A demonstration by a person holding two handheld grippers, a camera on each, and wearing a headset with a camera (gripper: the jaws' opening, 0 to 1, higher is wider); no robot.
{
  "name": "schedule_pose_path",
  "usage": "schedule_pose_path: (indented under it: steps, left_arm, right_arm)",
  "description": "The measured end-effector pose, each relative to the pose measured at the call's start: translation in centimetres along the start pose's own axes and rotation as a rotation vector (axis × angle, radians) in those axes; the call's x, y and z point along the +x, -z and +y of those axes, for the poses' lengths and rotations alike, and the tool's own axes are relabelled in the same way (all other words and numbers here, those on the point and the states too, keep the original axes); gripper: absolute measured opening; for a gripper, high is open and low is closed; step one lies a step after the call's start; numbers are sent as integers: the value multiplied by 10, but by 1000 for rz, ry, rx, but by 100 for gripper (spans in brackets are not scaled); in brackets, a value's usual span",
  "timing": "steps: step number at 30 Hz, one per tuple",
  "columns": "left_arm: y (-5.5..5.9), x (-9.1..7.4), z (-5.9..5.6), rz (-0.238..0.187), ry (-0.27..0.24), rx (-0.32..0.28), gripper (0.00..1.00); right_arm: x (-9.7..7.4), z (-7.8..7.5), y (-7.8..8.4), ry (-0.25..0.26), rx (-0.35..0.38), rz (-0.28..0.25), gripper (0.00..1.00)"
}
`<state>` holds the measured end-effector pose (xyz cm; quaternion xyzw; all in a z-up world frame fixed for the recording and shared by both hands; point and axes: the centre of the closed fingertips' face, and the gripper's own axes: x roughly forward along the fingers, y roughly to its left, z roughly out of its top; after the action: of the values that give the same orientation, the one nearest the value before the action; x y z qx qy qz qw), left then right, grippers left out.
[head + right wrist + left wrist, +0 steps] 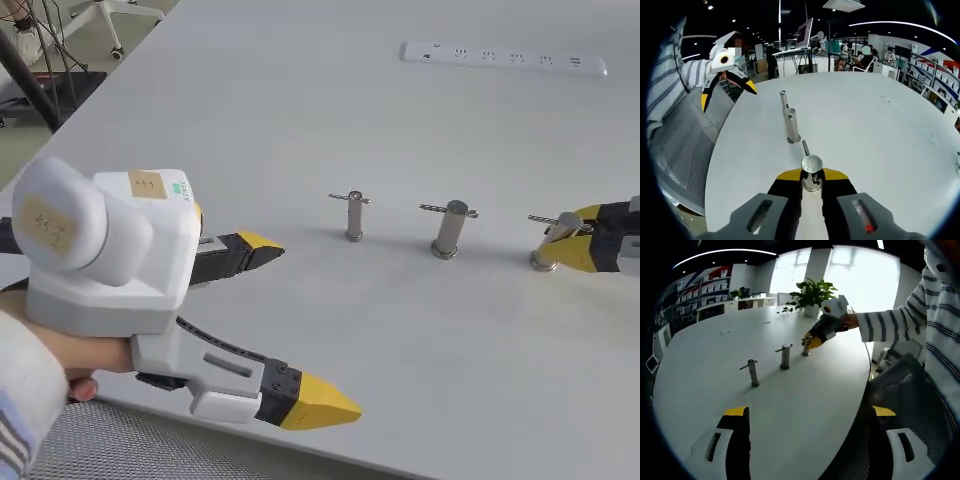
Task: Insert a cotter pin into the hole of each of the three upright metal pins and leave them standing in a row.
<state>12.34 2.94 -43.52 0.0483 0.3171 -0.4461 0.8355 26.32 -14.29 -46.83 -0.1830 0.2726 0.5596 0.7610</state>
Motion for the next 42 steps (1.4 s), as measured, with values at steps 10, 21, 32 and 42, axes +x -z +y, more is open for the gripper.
schedule_pose_path:
  steps: [10, 21, 32, 42]
  left_arm:
    - [-7, -3, 3, -55, -11, -22, 99]
    - [-47, -23, 22, -257, -72, -93, 99]
    - [-49, -26, 25, -309, -85, -129, 99]
    - [-33, -28, 28, -274, -108, -145, 99]
  right_arm:
    - [-5, -6, -22, 46, 114, -134, 24]
    - [-33, 17, -61, 53, 86, -232, 49]
    - [-51, 64, -62, 85, 119, -225, 79]
    - [-61, 89, -40, 154, 273, -191, 92]
